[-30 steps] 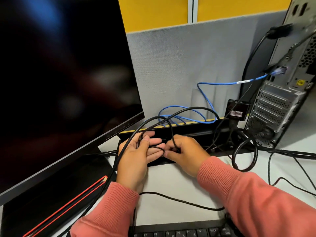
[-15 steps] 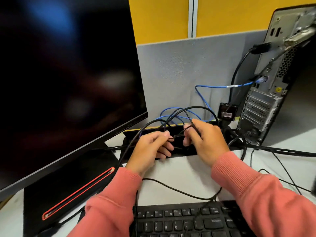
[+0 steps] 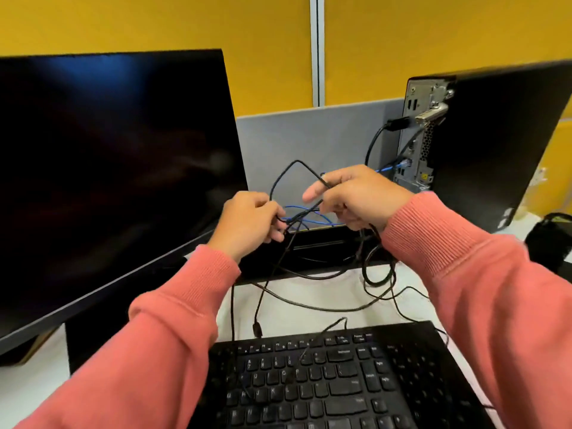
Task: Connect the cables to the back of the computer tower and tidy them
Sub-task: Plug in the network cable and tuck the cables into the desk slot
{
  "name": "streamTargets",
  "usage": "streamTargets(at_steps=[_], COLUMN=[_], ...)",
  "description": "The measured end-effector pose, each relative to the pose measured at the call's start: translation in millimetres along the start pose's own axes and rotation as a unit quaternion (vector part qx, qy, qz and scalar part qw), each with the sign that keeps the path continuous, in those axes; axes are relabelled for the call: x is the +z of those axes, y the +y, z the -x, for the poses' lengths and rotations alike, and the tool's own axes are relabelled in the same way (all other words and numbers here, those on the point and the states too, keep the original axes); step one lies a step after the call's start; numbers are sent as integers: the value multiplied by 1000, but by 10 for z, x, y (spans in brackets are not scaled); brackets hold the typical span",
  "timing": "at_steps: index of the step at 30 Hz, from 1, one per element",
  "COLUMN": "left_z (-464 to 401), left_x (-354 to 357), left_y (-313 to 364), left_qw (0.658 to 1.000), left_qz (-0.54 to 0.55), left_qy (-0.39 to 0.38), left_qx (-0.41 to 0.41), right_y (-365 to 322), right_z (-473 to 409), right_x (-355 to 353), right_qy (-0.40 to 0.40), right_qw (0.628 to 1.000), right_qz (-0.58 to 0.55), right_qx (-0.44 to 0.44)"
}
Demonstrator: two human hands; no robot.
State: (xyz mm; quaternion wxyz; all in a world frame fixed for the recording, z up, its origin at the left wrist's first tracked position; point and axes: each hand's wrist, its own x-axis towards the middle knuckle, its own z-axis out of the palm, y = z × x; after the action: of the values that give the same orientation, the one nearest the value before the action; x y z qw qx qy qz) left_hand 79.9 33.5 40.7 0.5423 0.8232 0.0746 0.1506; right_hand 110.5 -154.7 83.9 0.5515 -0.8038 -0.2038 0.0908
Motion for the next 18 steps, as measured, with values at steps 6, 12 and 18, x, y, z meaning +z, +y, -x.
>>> streamTargets(at_steps=[6,12,18], left_z=[101,123,160], left_x=[-210,-596,-960], left_y=[552,987,1038], left_qw=[987,961,942], left_qz=[103,166,193], left_qy=[72,151,221], left_qx=[99,164,161], right_y=[-362,-199,300], right_z=[274,384,416], right_x=[-214,-329,-370], right_qy=[20,20,13], right_qw=[997,990,998], right_qz=[-78,-129,-51], right_qx=[-17,-57,-34])
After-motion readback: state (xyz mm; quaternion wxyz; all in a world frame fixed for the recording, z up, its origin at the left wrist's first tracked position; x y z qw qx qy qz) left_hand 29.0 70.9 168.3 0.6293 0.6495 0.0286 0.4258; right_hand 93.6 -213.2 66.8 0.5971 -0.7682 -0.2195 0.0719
